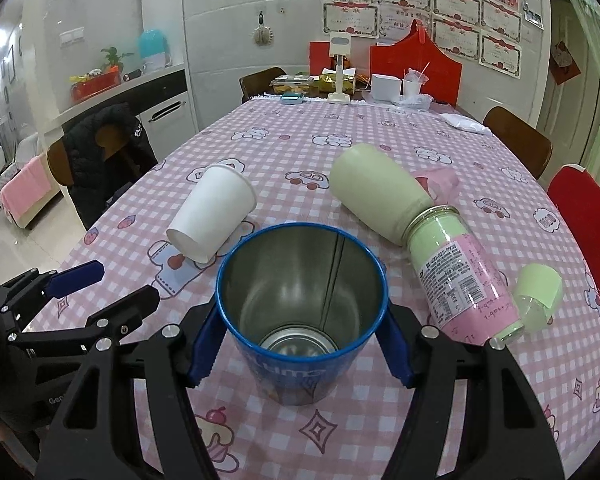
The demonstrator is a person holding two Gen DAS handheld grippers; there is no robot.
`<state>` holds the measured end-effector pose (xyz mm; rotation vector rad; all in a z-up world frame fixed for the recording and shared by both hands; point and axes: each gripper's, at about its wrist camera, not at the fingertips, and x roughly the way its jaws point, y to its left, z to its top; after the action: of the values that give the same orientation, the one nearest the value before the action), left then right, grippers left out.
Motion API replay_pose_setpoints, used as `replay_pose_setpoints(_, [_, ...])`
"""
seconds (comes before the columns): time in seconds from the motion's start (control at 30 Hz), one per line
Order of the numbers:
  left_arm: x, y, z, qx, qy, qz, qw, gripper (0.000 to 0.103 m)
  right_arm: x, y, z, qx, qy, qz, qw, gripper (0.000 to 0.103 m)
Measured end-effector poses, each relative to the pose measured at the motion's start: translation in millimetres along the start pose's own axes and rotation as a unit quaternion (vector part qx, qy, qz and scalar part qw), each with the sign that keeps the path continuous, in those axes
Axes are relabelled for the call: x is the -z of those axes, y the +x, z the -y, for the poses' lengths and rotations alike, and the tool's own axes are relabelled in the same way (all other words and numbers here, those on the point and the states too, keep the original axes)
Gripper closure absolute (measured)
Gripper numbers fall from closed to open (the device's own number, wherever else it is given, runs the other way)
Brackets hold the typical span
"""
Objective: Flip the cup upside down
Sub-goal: 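Rotate the held can upright with the right gripper, open end up, then lower the upright can onto the tablecloth and open the right gripper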
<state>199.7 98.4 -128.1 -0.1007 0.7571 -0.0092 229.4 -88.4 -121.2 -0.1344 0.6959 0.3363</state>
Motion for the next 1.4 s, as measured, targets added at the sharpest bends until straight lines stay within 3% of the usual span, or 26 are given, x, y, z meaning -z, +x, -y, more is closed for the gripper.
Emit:
replay_pose_setpoints(0.17, [2.3, -2.0, -1.7, -0.003, 0.002, -0.004, 1.0000, 0.029, 2.2, -3.1, -1.3, -0.006, 0.005, 0.005, 1.000, 0.038])
replay_pose_setpoints(0.47, [4.6, -13.0, 4.1, 0.001, 0.007, 0.002, 1.0000, 0.029, 7.6, -22.8, 4.4, -0.025, 0.030, 0.024, 0.999, 0.024])
replay_pose_setpoints(0.77, [13.6, -37.9, 17.4, 0.003, 0.026, 0.016, 0.9995, 0.029, 17.9, -47.1, 3.3, -0.044, 0.043, 0.035, 0.997, 0.023])
replay_pose_setpoints(1.1, [21.8, -81.8, 28.7, 0.002, 0.036, 0.055, 0.9978, 0.029, 30.9, -93.5, 6.4, -0.046, 0.051, 0.075, 0.995, 0.023])
replay_pose_setpoints(1.4, [30.9, -143.8, 45.4, 0.008, 0.048, 0.122, 0.9913, 0.029, 44.5, -148.0, 6.6, -0.039, 0.049, 0.129, 0.990, 0.023])
